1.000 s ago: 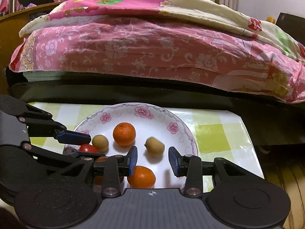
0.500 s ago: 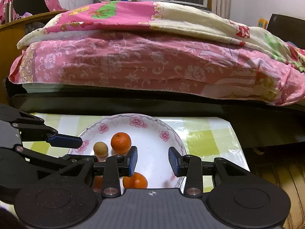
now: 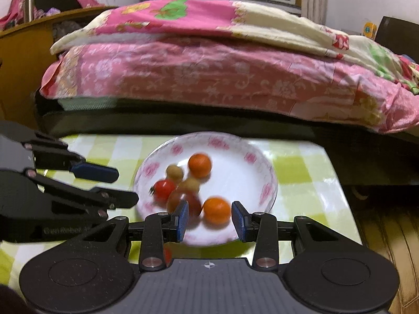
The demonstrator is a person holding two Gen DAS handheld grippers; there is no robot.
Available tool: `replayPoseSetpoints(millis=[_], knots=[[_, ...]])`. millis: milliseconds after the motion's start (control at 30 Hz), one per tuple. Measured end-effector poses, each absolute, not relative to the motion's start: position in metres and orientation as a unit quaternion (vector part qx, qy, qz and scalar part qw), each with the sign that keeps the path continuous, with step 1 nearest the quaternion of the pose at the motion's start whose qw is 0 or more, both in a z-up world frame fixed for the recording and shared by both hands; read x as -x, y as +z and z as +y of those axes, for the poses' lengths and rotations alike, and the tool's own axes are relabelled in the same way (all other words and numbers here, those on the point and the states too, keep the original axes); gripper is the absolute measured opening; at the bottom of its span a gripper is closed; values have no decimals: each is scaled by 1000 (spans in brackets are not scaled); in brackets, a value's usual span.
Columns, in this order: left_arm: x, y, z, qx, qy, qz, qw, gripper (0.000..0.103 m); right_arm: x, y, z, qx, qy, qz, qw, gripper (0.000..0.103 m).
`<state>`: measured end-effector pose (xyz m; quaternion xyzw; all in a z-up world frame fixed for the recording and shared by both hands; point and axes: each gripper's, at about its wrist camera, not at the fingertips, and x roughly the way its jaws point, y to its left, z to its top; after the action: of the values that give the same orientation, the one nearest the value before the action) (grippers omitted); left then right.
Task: Organize fruits
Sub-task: 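Open left tool to drop the cherry tomato in the plate while right tool withdraws, then move left tool to the loose mandarin while right tool grasps another red cherry tomato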
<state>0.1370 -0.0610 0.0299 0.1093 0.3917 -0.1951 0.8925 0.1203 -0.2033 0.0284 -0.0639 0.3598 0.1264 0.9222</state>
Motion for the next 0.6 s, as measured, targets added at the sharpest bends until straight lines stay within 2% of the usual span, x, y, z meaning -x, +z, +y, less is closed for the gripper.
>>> replayPoseSetpoints(millis=[600], knots=[[-101,0,-51,-136,-236,436,858,42,-110,-4,-179,62,171,410,894,35]])
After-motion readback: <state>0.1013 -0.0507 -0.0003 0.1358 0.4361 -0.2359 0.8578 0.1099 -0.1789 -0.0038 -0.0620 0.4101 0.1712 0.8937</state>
